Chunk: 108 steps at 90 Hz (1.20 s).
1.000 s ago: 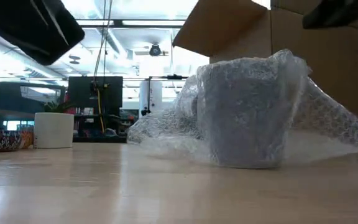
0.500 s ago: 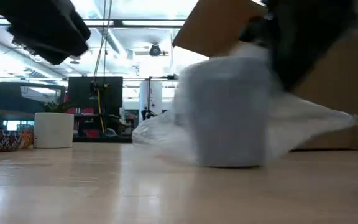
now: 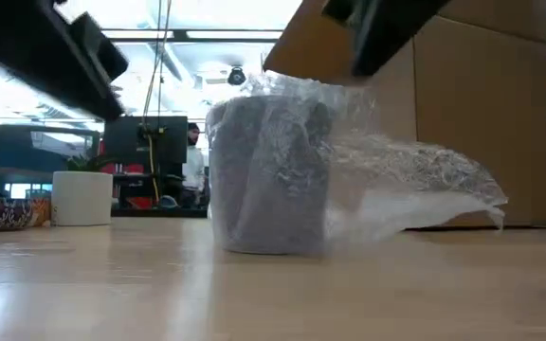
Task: Wrap mug
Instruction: Wrap the blue mug with bubble wrap
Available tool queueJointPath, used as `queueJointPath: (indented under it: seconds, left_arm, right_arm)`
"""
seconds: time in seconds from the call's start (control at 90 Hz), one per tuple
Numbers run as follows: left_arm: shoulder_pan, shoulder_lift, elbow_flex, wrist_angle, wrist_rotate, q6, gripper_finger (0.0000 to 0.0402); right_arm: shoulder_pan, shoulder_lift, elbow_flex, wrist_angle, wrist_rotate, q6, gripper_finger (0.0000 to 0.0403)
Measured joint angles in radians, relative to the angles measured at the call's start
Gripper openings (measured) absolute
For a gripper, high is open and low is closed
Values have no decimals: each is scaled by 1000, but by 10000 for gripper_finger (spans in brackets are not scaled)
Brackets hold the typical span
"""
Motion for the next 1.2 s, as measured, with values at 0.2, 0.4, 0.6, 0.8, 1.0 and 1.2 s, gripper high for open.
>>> queueJointPath:
  seconds: [0.2,0.4,0.6,0.8,1.0,1.2]
  left_arm:
    - [4,0,0,5,-2,8,77]
    - [15,0,0,50,-5,79,77]
    - [33,0,0,52,-5,161,77]
    - [48,-18,14,26,3,207,77]
    - [47,-55,100,-152,71,193,77]
    - [15,-64,183,-332,81,94,77]
  right_arm:
    - [17,-6,-17,-125,144,106,0]
    - [-38,1,-179,137,173,48,0]
    - [-90,1,-294,360,160,-9,0]
    - [-117,1,-329,591,82,-51,0]
    - [-140,1,-340,714,21,-78,0]
    - [-141,0,-325,530,12,-68,0]
